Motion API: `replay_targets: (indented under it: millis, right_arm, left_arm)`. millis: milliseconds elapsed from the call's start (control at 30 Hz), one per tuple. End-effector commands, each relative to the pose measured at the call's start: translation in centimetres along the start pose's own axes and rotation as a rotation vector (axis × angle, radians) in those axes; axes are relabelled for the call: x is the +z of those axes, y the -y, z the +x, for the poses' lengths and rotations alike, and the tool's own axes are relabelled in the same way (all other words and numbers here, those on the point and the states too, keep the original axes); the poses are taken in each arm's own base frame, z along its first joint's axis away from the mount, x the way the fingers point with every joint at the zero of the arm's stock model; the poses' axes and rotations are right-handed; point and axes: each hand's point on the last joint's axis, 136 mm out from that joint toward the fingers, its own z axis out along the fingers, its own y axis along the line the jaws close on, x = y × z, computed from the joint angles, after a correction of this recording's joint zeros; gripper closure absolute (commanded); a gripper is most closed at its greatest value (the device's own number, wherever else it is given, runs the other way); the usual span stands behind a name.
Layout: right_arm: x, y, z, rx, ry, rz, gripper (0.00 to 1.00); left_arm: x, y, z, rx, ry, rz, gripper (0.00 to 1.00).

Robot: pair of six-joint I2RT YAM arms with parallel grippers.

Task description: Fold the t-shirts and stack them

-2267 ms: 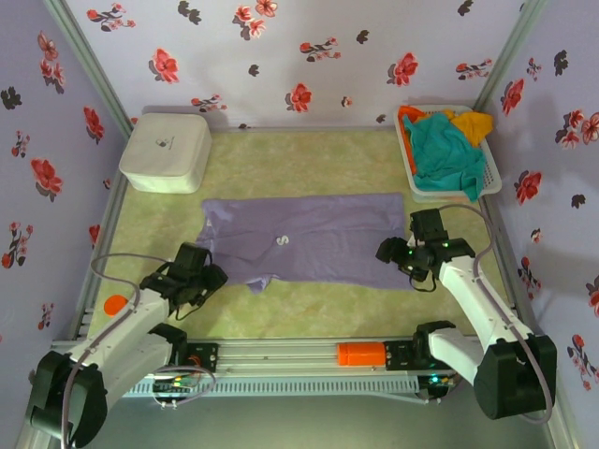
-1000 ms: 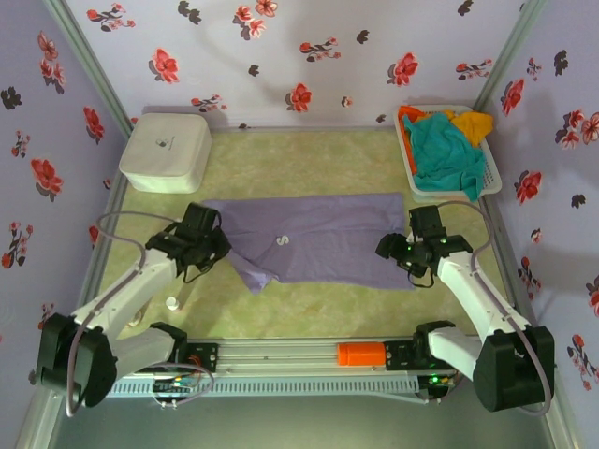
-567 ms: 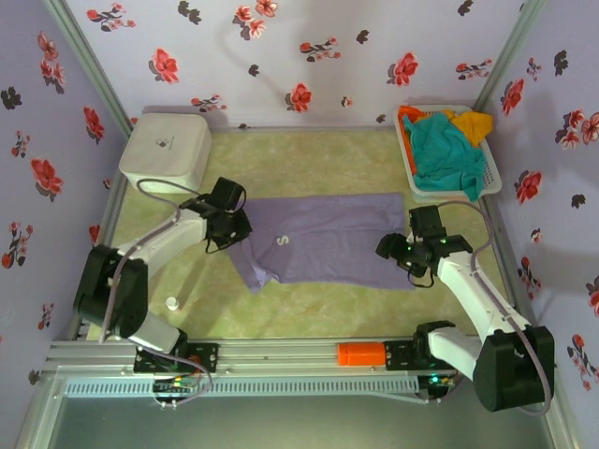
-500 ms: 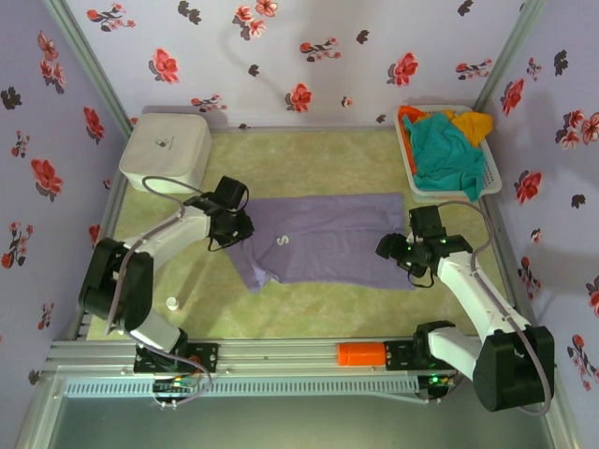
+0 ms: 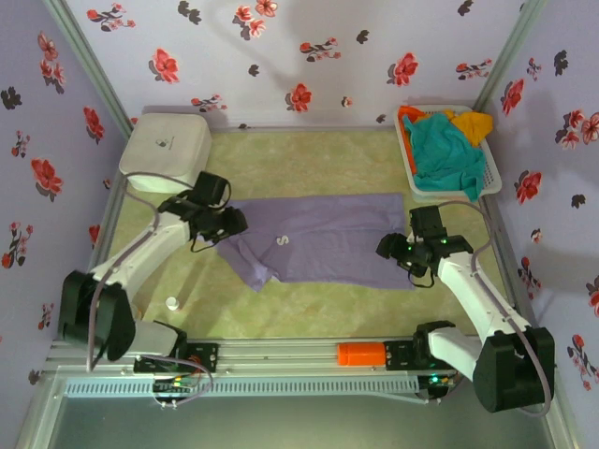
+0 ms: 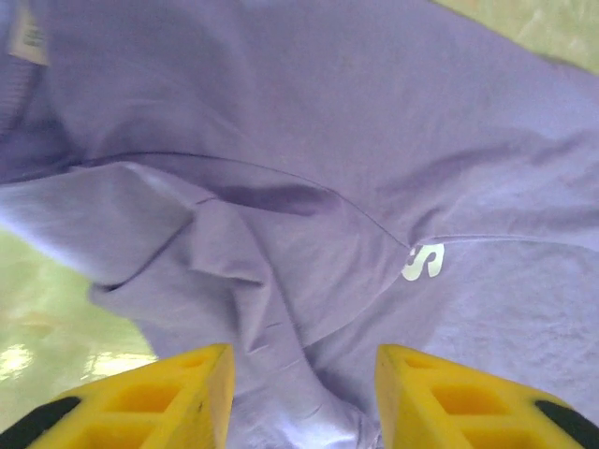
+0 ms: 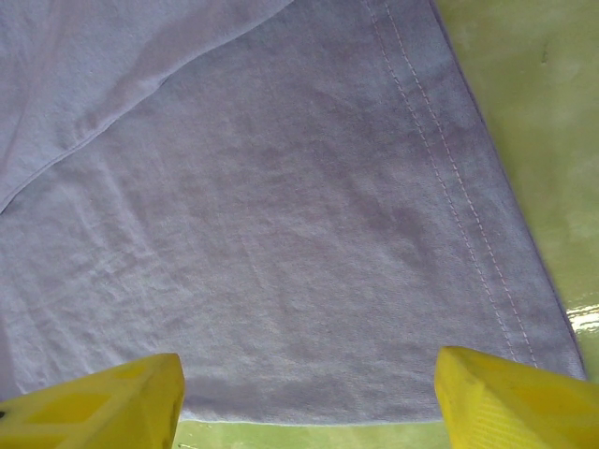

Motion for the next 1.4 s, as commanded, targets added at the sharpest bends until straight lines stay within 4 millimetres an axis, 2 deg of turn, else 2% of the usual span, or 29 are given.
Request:
replay_targets:
  millis: [0,100,267,567,867,1100,1367]
  right_arm:
    - [-0.5,-0.3,-0.4,-0.004,0.019,-0.012,0.29]
    - [-0.4,-0.4,-0.5,-0.001,0.017,-0.018,0.29]
    - [0.0,-0.8,-0.5,0.004,0.002,-0.032,0.29]
    - [-0.3,-0.6,-0.2,0.003,0.001,-0.033,0.29]
    - [-0.2,-0.4,0.1,0.005,-0.001,-0.033,0.30]
    - [-0.2,-0.4,0.1,0.006,-0.002,-0.031,0.30]
    - [-0.2,-0.3,0.1,0.005,-0.003,-0.027,0.30]
  left_arm:
    - [-0.1,-3.7,3.1,-0.050,-0.079,-0.060,0.58]
    - [0.9,-6.1,4.5,-0.114,-0.078,-0.079,0.61]
    - [3.1,-7.8,4.9,-0.145,-0.040,-0.077,0.61]
    - [5.2,-7.6,3.1,-0.081,0.048,-0.041,0.58]
    - [6.6,-7.7,2.9,-0.065,0.039,-0.048,0.59]
    - [7.4,-7.9,2.8,-0.061,0.017,-0.066,0.64]
    - [7.1,-8.0,3.0,-0.064,0.017,-0.074,0.70]
